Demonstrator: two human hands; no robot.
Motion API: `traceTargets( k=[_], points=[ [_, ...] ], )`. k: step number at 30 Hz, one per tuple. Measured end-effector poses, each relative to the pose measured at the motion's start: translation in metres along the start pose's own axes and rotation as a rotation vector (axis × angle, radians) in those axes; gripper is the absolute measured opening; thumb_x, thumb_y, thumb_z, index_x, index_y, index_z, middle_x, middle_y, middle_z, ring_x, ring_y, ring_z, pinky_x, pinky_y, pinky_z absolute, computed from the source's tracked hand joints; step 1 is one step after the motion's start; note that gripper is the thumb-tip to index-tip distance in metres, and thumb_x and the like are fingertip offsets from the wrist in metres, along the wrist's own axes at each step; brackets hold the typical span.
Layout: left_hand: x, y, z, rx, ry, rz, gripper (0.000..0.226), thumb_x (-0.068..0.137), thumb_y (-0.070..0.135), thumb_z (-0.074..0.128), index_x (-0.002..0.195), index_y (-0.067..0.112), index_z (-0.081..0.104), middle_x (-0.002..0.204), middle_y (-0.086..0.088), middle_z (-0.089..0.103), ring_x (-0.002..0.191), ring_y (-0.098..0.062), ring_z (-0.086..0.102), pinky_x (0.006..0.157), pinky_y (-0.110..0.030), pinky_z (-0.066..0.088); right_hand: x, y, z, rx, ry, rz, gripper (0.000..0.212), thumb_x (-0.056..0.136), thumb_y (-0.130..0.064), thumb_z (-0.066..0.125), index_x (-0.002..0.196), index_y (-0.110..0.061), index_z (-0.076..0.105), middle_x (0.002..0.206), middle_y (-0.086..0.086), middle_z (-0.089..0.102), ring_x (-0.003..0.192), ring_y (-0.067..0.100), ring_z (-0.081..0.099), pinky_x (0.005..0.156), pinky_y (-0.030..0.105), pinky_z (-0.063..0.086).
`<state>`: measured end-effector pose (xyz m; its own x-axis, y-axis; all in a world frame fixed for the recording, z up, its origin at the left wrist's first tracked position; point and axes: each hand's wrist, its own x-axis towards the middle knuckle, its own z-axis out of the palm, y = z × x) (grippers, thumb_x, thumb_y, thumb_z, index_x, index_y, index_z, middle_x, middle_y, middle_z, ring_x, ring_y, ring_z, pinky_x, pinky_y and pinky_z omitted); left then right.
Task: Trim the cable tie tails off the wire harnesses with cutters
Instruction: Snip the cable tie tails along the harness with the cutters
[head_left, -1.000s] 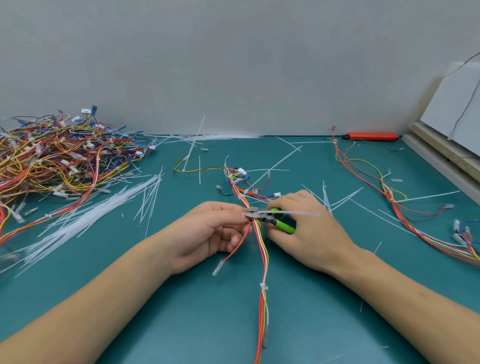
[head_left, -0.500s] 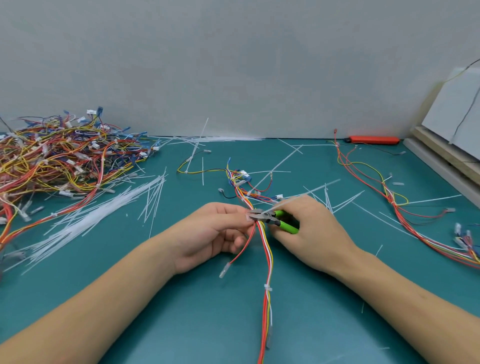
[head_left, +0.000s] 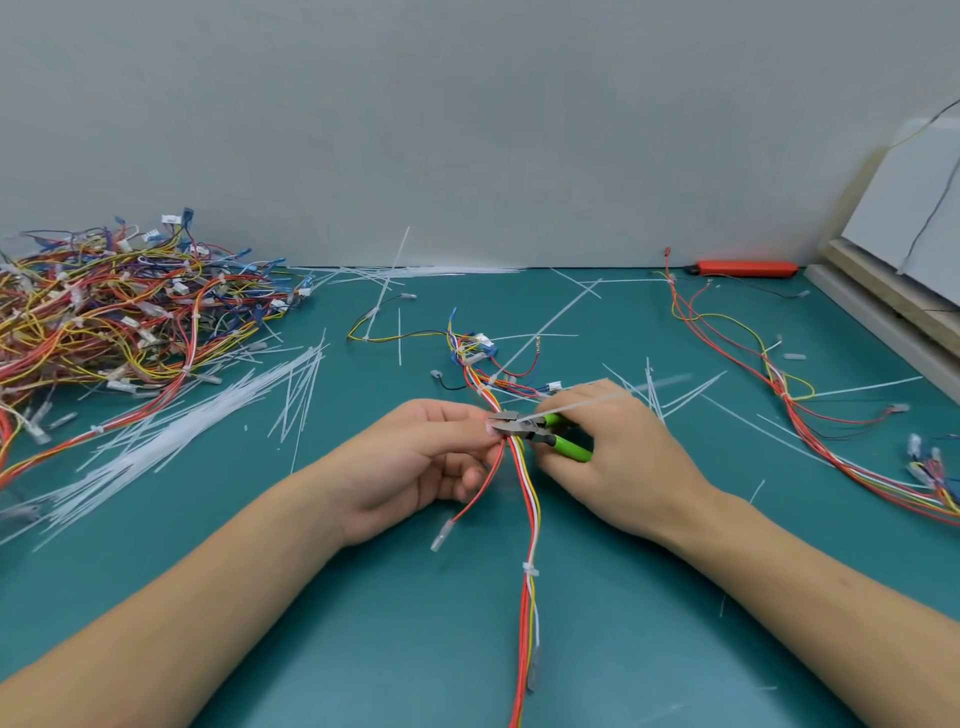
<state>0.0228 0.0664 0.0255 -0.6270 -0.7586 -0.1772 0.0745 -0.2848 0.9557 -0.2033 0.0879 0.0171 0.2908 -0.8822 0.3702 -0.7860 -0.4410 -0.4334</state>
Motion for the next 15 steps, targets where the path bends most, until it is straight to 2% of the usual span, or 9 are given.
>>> traceTargets(
  k=[2, 6, 9, 11, 15],
  points=[
    [0.0002, 0.0001, 0.0001, 0.001, -0.001, -0.001, 0.007, 0.094, 0.015, 0.067, 0.090, 0.010, 0.068, 0.077, -0.003, 0.063, 0.055, -0.010, 0.053, 0.054, -0.018, 0.048, 0.0009, -0.0019, -0.0009, -0.001, -0.010, -0.003, 0.004, 0.080, -0.025, 0.063, 0.076, -0.024, 0.062, 0.071, -0.010, 0.057, 0.078, 0.014, 0.049, 0.073, 0.030, 0.041],
    [0.0003, 0.0003, 0.0010, 0.010, -0.007, -0.002, 0.010, 0.090, 0.020, 0.069, 0.089, 0.010, 0.069, 0.077, -0.003, 0.063, 0.055, -0.010, 0.052, 0.055, -0.018, 0.048, -0.0002, 0.0019, -0.0009, -0.004, -0.013, 0.095, 0.024, 0.077, -0.038, 0.056, 0.065, -0.020, 0.045, 0.061, -0.005, 0.048, 0.068, 0.016, 0.046, 0.062, 0.039, 0.044],
    [-0.0004, 0.0007, 0.0013, 0.031, -0.022, -0.003, 0.012, 0.091, 0.020, 0.069, 0.089, 0.009, 0.067, 0.080, -0.005, 0.062, 0.059, -0.010, 0.050, 0.057, -0.019, 0.047, -0.0018, 0.0030, 0.0009, 0.010, -0.016, 0.166, 0.029, 0.075, -0.045, 0.052, 0.062, -0.022, 0.040, 0.059, -0.007, 0.048, 0.059, 0.013, 0.041, 0.056, 0.037, 0.041],
    [-0.0013, 0.0010, 0.0020, 0.031, -0.029, 0.000, 0.013, 0.092, 0.021, 0.069, 0.090, 0.009, 0.066, 0.082, -0.005, 0.061, 0.061, -0.010, 0.049, 0.058, -0.018, 0.046, -0.0017, 0.0022, 0.0008, 0.011, -0.020, 0.157, 0.028, 0.076, -0.044, 0.053, 0.063, -0.022, 0.042, 0.059, -0.006, 0.048, 0.060, 0.013, 0.042, 0.057, 0.038, 0.042],
    [-0.0026, 0.0010, 0.0028, 0.019, -0.022, 0.005, 0.009, 0.094, 0.018, 0.067, 0.091, 0.010, 0.068, 0.082, -0.005, 0.062, 0.062, -0.010, 0.052, 0.059, -0.018, 0.047, 0.0001, -0.0009, -0.0019, 0.058, -0.037, 0.037, 0.011, 0.083, -0.032, 0.062, 0.076, -0.025, 0.062, 0.072, -0.009, 0.057, 0.078, 0.015, 0.054, 0.073, 0.036, 0.047]
  ],
)
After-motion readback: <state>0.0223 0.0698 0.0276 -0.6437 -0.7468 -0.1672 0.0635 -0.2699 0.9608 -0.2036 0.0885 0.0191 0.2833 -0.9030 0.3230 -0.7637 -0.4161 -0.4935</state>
